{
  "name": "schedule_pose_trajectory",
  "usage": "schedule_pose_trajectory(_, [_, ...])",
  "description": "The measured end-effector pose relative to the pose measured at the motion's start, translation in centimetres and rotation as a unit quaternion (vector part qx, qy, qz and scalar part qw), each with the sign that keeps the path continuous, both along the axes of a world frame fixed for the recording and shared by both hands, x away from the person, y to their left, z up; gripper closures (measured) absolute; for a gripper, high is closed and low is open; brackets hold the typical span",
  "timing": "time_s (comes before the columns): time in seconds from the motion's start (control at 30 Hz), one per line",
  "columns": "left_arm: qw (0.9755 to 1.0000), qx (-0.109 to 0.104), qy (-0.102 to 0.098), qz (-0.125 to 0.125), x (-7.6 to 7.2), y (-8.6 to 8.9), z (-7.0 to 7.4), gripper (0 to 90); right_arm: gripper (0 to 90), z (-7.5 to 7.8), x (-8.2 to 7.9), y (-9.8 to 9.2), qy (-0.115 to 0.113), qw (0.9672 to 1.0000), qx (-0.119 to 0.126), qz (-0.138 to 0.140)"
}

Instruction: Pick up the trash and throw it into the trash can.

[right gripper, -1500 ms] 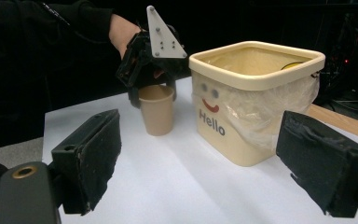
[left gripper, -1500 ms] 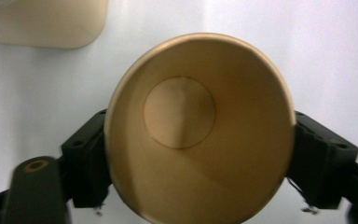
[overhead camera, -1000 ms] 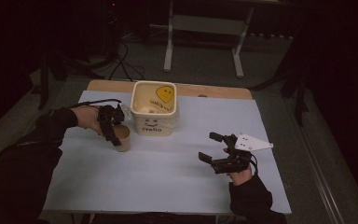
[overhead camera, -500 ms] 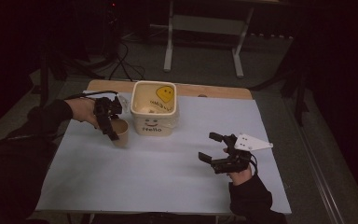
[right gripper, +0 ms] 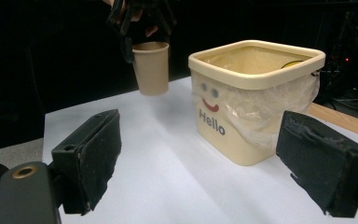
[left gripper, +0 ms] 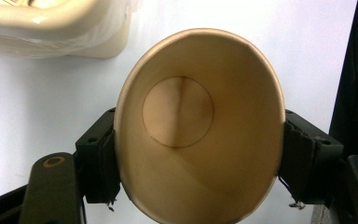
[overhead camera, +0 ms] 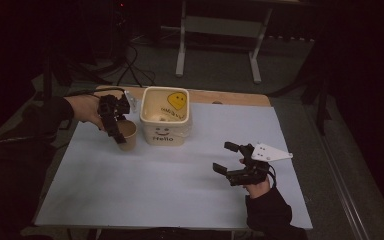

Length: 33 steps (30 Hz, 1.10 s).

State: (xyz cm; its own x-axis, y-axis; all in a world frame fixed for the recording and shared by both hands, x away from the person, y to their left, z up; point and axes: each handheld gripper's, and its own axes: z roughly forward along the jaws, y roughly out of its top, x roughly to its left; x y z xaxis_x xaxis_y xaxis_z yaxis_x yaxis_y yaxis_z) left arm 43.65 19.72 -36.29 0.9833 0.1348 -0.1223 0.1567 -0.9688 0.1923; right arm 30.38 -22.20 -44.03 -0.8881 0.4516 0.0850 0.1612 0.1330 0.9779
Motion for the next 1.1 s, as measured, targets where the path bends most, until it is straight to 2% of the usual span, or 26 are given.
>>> schedule_pose_trajectory(0.4, [0.9999, -0.016, -0.007, -0.001, 0.3, -0.5, 3.7, 27.0, 13.7, 0.0, 0.0, 0.0, 0.000, 1.0000, -0.001, 0.000])
schedule_pose_trajectory(0.57, [0.9997, -0.024, -0.004, 0.003, 0.5, -0.7, 4.7, 27.4, 13.7, 0.0, 0.0, 0.0, -0.001, 1.0000, -0.002, 0.001])
schedule_pose_trajectory(0.77, [0.9993, -0.032, -0.018, 0.003, 0.7, -1.2, 6.1, 27.4, 13.7, 0.0, 0.0, 0.0, -0.001, 1.0000, -0.001, 0.001])
schedule_pose_trajectory(0.93, [0.9992, -0.035, -0.021, 0.005, 1.0, -1.6, 6.9, 27.3, 13.7, 0.0, 0.0, 0.0, -0.001, 1.0000, -0.002, 0.001])
schedule_pose_trajectory(1.03, [0.9992, -0.035, -0.018, 0.007, 1.0, -1.7, 7.0, 27.4, 13.7, 0.0, 0.0, 0.0, -0.001, 1.0000, -0.001, 0.001])
schedule_pose_trajectory(1.1, [0.9993, -0.034, -0.004, 0.011, 1.4, -2.1, 7.4, 27.3, 13.7, 0.0, 0.0, 0.0, -0.001, 1.0000, -0.001, 0.000])
